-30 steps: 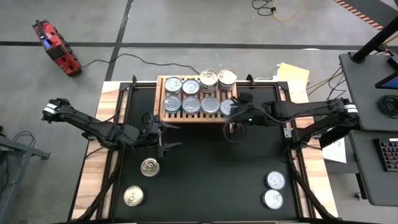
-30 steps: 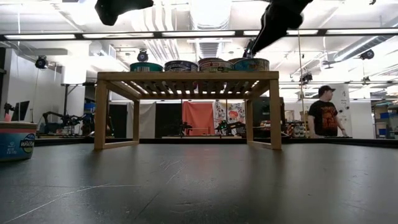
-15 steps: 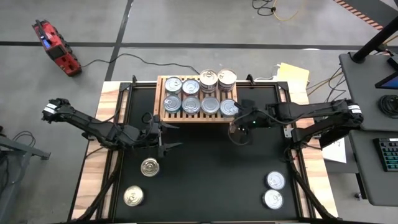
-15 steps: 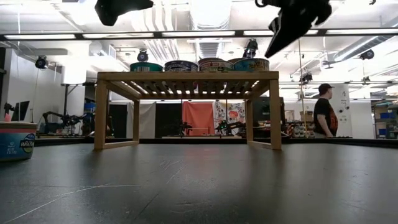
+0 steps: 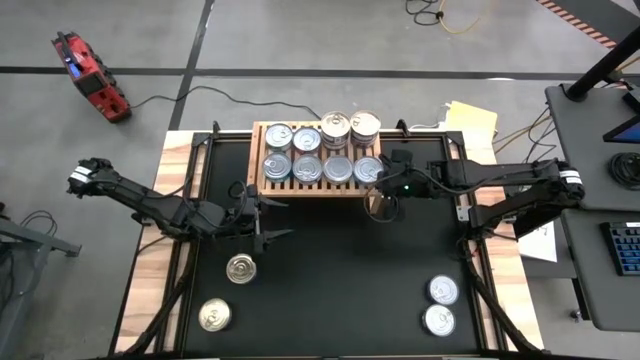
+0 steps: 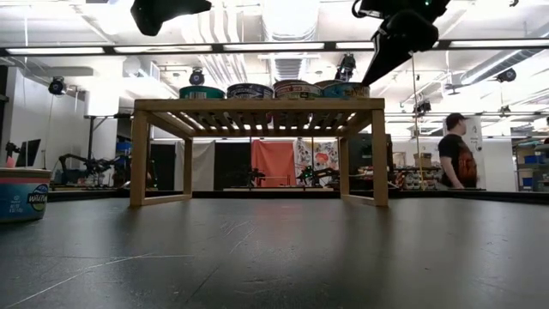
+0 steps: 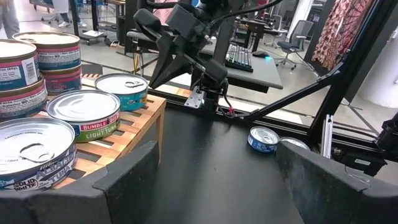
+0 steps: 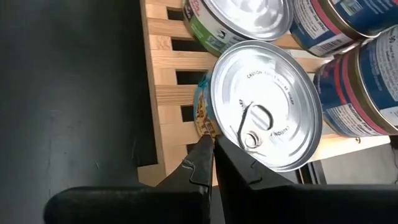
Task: Stack canned seafood by type on shelf
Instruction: Put the light blue tuna can on the shelf, then stack the blue tuna can on top of the blue tuna can
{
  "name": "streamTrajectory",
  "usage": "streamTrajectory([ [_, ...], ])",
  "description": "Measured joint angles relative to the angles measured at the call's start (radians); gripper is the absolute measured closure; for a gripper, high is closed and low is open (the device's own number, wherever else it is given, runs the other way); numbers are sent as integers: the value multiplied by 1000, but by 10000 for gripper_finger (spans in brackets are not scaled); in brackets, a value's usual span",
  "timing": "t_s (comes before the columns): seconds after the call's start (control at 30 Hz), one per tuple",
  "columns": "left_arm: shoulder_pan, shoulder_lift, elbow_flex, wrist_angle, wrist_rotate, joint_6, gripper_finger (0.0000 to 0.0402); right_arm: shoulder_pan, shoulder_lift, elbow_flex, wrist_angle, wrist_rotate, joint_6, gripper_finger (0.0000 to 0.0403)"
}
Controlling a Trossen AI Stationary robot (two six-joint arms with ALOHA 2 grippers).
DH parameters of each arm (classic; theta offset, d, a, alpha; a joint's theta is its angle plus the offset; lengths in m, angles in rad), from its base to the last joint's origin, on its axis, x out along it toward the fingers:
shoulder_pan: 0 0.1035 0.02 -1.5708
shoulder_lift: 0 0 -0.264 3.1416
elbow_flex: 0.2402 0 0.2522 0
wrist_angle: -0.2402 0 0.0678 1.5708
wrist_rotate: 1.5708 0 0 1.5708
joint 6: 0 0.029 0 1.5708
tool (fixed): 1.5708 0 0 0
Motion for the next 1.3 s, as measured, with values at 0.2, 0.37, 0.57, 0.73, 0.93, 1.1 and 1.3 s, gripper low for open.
streamTrajectory([
  [0.2, 0, 0, 0, 0, 0, 0, 93, -24, 0, 0, 8, 0, -8, 394],
  [0.37, 0, 1, 0, 0, 0, 0, 93, -31, 0, 0, 37, 0, -27, 394],
  [0.57, 0, 33, 0, -2, 0, -1, 93, -15, -15, 0, 37, -2, 6, 394],
  [0.73, 0, 49, 0, -13, 0, -7, 93, 39, -31, 0, 38, -41, 64, 394],
  [0.93, 0, 49, 0, -49, 0, -8, 93, 105, -16, -13, 17, -131, 143, 394],
  [1.1, 0, 49, 0, -127, 0, -19, 93, 106, -8, -71, 9, -99, 178, 394],
  [1.3, 0, 49, 0, -239, 0, -37, 93, 101, -8, -100, -7, 19, 195, 394],
])
